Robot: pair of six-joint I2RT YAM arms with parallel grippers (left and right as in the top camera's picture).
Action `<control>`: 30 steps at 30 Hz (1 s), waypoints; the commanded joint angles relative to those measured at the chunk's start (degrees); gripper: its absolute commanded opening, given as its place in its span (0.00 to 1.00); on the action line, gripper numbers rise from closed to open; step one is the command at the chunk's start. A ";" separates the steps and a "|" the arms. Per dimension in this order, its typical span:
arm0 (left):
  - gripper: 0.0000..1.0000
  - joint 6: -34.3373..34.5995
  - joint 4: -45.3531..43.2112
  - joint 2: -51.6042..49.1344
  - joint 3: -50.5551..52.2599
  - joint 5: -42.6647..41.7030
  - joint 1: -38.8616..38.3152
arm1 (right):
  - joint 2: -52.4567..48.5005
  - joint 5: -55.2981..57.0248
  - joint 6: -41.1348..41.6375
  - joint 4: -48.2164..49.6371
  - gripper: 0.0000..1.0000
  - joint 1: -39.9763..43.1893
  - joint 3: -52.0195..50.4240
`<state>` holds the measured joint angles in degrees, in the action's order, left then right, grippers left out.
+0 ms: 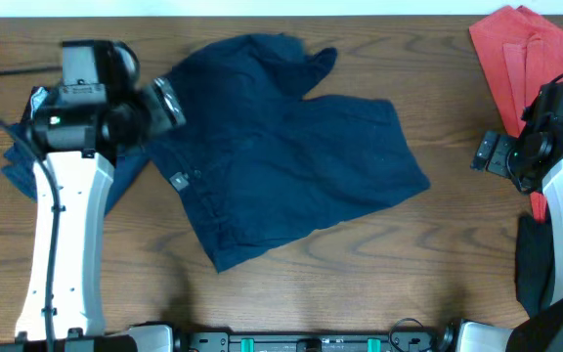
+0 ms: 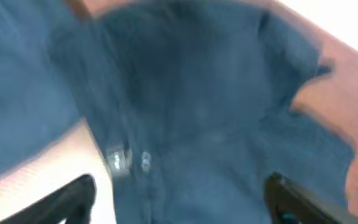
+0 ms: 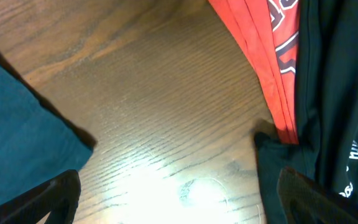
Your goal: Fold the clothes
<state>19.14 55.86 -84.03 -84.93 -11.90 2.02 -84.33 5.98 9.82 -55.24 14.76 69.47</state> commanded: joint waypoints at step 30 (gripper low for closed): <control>0.06 19.43 -5.73 -2.43 46.23 -11.10 -18.71 | -0.11 -19.65 -2.91 -5.60 0.99 0.04 -1.97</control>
<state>41.32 46.85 -86.32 -39.29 -21.21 -16.60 -84.33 -5.63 8.78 -60.60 14.76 68.97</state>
